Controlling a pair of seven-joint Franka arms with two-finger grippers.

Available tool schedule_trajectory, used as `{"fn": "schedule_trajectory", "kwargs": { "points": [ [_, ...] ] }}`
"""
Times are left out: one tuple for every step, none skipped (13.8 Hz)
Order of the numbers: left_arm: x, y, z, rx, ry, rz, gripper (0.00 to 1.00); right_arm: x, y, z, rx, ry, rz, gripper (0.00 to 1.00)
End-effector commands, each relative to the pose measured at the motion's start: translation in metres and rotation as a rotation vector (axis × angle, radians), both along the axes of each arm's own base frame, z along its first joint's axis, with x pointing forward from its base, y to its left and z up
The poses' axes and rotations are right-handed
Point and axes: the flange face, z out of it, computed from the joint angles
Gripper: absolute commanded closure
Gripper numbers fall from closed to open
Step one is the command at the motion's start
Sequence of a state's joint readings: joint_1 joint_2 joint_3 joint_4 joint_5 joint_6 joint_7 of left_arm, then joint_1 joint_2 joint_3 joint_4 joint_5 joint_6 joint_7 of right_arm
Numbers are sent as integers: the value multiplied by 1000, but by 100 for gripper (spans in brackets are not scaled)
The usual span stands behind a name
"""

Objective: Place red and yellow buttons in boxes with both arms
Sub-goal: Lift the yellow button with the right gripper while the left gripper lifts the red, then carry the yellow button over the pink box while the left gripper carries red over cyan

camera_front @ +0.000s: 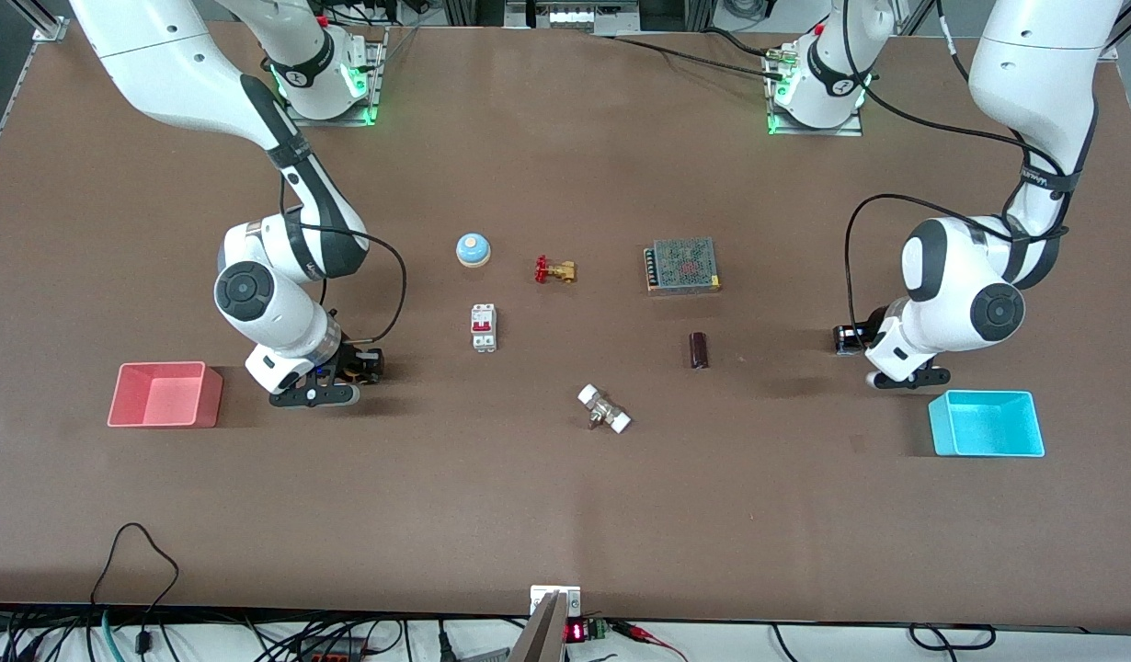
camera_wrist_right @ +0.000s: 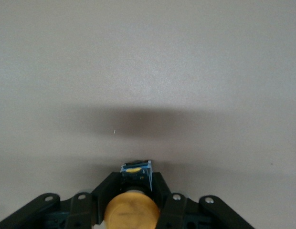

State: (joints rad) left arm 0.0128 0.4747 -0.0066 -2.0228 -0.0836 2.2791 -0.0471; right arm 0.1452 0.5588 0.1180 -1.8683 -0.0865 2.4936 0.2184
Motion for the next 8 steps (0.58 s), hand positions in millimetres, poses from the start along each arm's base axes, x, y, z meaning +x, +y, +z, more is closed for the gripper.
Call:
{"fn": "schedule_trajectory", "kwargs": {
  "points": [
    [7,5,39,2,-66,-14,70,9,-11,39,-10,-46,50,71],
    [15,9,61,8,-102,-10,71,11,-25,60,-21,-36,37,71],
    [22,17,81,11,-133,3,71,13,-40,88,-37,-19,41,71],
    [27,33,97,14,-151,26,71,14,-60,120,-52,-2,74,71],
    [33,53,109,16,-177,40,71,17,-84,140,-54,8,104,71],
    [37,69,117,17,-197,31,71,20,-115,153,-60,18,120,71],
    [41,90,124,18,-216,25,71,25,-145,159,-64,17,136,71],
    [43,115,127,21,-231,34,71,27,-175,158,-70,14,164,71]
  ]
}}
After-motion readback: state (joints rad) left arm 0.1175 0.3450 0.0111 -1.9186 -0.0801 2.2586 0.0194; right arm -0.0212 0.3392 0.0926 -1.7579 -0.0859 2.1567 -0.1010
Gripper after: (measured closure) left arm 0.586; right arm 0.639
